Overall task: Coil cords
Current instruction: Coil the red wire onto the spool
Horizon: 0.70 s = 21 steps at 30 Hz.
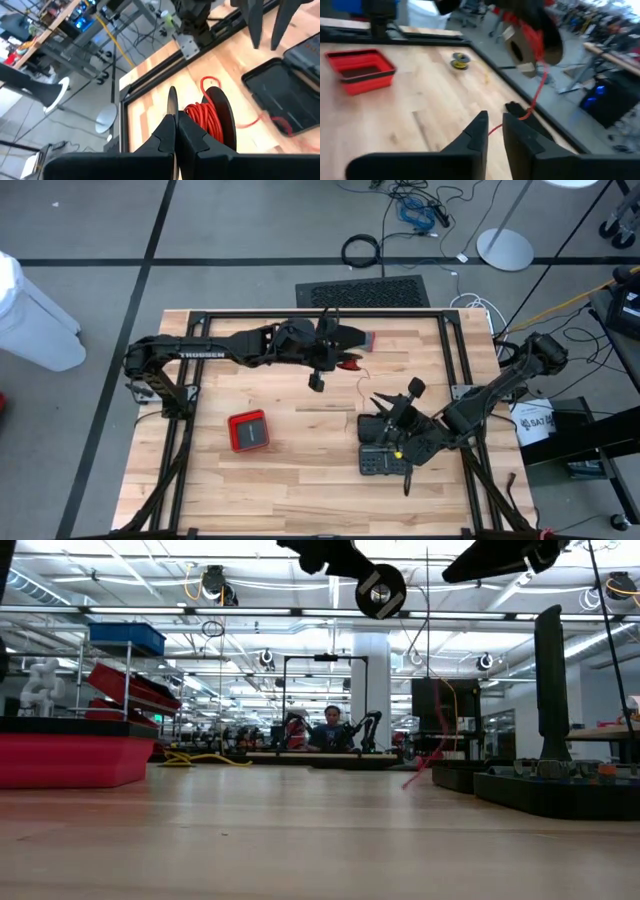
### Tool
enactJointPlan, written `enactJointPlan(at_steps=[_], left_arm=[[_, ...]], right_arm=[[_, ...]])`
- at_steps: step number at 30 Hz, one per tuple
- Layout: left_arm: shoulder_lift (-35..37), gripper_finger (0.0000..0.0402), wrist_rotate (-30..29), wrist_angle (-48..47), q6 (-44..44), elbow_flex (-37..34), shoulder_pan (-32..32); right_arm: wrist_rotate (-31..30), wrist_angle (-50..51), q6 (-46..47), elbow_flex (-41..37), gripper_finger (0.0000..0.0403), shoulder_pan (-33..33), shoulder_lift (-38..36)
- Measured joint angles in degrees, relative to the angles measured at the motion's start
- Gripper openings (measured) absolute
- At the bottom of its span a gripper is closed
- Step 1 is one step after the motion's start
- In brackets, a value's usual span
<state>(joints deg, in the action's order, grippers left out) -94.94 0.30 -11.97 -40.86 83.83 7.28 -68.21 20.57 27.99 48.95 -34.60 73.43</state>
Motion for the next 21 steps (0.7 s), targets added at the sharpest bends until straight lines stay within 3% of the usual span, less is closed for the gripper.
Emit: enactJointPlan(at_steps=[5,10,21], left_arm=[[0.0,0.0001,-3.1,0.5,-1.7,0.0,-0.3],[0.0,0.0,-2.3,1.4,-1.5,0.0,-0.4],[0.0,0.0,-1.6,3.2,-1.5,0.0,-3.5]], right_arm=[[-3.2,-0.6,0.9,0.0,0.0095,1.0,2.2],[-6.0,-0.5,4.4,0.0,0.0125,3.2,3.3],[-10.9,5.9,14.6,0.0,0.0091,5.8,7.3]])
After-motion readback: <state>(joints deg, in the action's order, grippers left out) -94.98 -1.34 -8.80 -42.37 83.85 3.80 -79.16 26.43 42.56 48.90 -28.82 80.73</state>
